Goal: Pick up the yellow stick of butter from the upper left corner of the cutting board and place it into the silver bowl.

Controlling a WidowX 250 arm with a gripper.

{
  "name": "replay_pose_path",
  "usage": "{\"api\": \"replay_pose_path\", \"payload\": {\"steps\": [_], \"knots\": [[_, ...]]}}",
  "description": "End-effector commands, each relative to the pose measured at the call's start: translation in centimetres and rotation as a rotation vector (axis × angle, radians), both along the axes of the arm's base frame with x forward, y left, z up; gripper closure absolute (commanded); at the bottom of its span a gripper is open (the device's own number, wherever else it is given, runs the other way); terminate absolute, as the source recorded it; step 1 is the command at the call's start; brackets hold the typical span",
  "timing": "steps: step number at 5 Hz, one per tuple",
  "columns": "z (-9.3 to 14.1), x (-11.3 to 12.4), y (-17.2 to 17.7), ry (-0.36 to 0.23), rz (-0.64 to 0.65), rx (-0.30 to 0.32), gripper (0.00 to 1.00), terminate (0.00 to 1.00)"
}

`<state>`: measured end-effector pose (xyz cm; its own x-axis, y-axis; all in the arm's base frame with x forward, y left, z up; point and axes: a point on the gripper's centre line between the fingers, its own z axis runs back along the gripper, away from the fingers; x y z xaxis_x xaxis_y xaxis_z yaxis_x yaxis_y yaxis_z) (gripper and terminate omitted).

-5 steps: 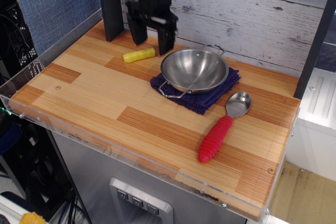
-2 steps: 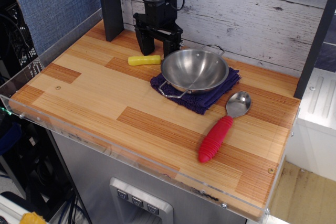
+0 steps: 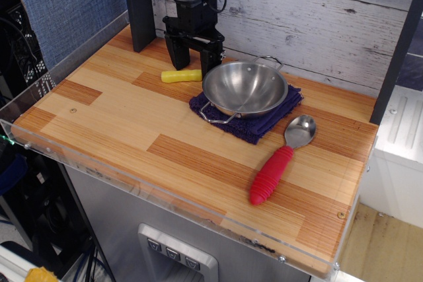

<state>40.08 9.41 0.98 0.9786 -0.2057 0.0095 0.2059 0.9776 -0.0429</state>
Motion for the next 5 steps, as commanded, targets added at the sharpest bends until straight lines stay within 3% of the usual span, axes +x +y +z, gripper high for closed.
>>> {"api": "replay_pose_path", "payload": {"steps": [1,2,3,5], "knots": [[1.2,-1.2,1.1,0.009,0.011,-0.004,0.00,0.00],[1.7,-1.7,1.0,0.026,-0.010,-0.010,0.00,0.00],[1.5,-2.3,0.8,0.015,0.000,-0.032,1.00,0.00],[1.1,-2.1,0.0,0.030,-0.019,-0.018,1.00,0.00]]}}
